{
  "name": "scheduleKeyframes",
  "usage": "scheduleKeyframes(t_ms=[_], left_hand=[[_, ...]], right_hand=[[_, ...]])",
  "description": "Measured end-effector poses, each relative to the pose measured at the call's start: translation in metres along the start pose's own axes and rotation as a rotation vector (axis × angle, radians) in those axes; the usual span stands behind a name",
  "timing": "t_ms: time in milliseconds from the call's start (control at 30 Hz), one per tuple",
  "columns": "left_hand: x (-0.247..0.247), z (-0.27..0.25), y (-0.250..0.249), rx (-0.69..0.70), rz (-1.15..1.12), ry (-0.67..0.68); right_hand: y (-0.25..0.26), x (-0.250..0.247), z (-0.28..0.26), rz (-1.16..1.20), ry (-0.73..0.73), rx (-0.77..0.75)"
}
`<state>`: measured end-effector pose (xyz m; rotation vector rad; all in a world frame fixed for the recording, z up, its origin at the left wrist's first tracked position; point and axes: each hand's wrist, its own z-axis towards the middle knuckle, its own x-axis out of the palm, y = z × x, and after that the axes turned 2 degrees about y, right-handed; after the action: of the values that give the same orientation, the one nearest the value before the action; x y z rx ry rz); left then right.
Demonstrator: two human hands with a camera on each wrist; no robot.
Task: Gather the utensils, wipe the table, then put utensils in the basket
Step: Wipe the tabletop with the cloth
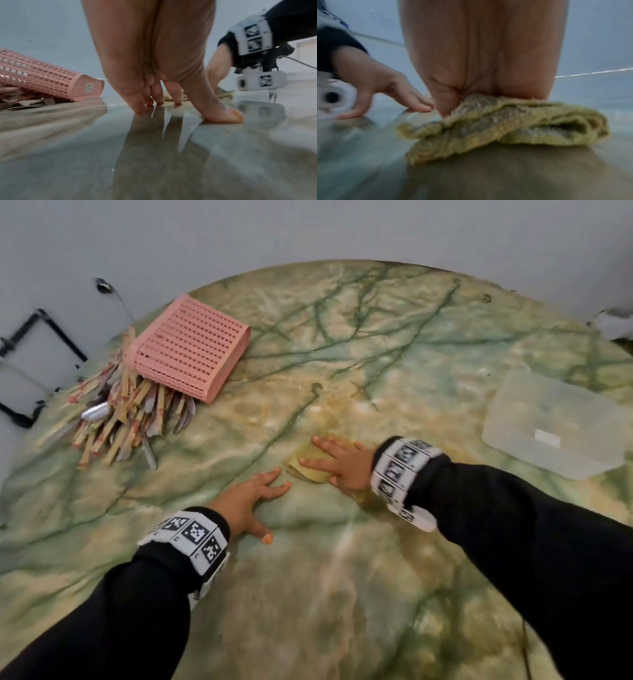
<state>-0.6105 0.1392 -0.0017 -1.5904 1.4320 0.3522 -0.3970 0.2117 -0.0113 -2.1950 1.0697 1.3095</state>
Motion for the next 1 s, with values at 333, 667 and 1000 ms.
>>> scheduleKeyframes(t_ms=[333, 667, 1000], left_hand=[[0.002, 0.001, 0.002, -0.005, 0.006, -0.005], [0.001, -0.005, 0.002, -0.009, -0.100, -0.091], [0.003, -0.012, -0.004, 0.013, 0.019, -0.056]], right_hand=[[-0.150, -0.007, -0.023, 0.219, -0.166, 0.612], [0.063, 0.041, -0.058, 0.142, -0.065, 0.158], [-0.009, 0.144, -0.265, 0.410, -0.038, 0.462]])
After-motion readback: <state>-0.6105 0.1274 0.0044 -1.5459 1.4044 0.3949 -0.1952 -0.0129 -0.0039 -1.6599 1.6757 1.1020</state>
